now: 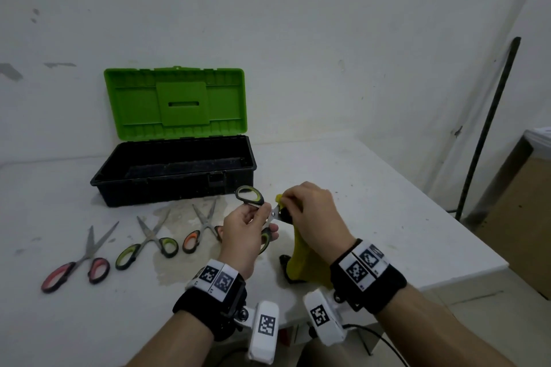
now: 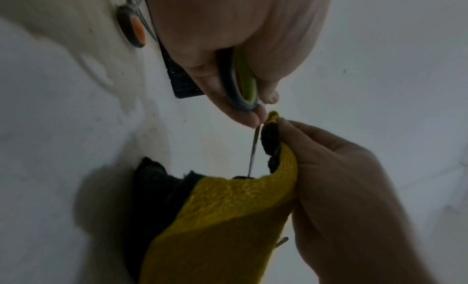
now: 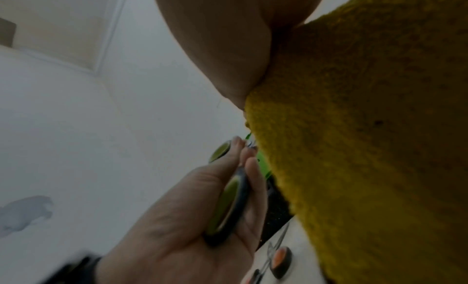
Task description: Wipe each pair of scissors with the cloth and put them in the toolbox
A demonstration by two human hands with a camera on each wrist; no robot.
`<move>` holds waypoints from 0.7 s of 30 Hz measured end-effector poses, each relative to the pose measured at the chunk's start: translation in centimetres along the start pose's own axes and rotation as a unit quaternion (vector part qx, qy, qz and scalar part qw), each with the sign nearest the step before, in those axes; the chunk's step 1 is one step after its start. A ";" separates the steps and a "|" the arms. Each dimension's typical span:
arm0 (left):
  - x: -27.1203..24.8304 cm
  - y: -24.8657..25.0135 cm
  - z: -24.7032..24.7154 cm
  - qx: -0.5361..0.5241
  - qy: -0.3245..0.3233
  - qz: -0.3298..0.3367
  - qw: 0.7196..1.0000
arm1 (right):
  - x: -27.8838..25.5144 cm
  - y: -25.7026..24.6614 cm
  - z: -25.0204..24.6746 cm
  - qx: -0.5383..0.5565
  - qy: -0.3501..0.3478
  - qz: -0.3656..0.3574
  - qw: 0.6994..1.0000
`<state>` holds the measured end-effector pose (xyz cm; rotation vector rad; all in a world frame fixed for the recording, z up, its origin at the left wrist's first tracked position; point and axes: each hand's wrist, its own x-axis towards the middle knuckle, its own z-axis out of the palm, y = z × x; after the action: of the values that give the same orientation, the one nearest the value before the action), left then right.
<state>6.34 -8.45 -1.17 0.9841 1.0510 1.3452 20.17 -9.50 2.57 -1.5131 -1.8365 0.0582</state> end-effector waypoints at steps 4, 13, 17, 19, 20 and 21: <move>0.0 -0.4 -0.6 0.004 0.013 -0.009 1.000 | 1.4 1.3 -0.5 -0.006 0.020 0.059 0.998; 0.6 -0.4 -0.8 -0.091 0.051 -0.110 0.988 | -0.6 -1.7 0.2 0.006 -0.049 -0.006 0.999; 0.0 -0.4 -0.2 -0.087 0.007 -0.107 0.990 | -0.8 -2.1 1.6 -0.017 -0.087 -0.011 0.996; -0.2 -0.2 -0.2 -0.110 0.000 -0.116 0.987 | -0.8 -2.1 2.0 -0.019 -0.097 -0.010 0.995; -0.2 -0.1 -0.3 -0.124 0.003 -0.124 0.985 | -0.7 -2.0 2.1 -0.020 -0.099 -0.010 0.995; -0.2 0.0 -0.4 -0.132 0.008 -0.129 0.983 | -0.7 -2.0 2.1 -0.022 -0.099 -0.011 0.995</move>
<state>5.95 -8.64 -1.25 0.6183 0.9468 1.2412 17.34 -9.86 1.71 -1.5633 -2.0225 0.1646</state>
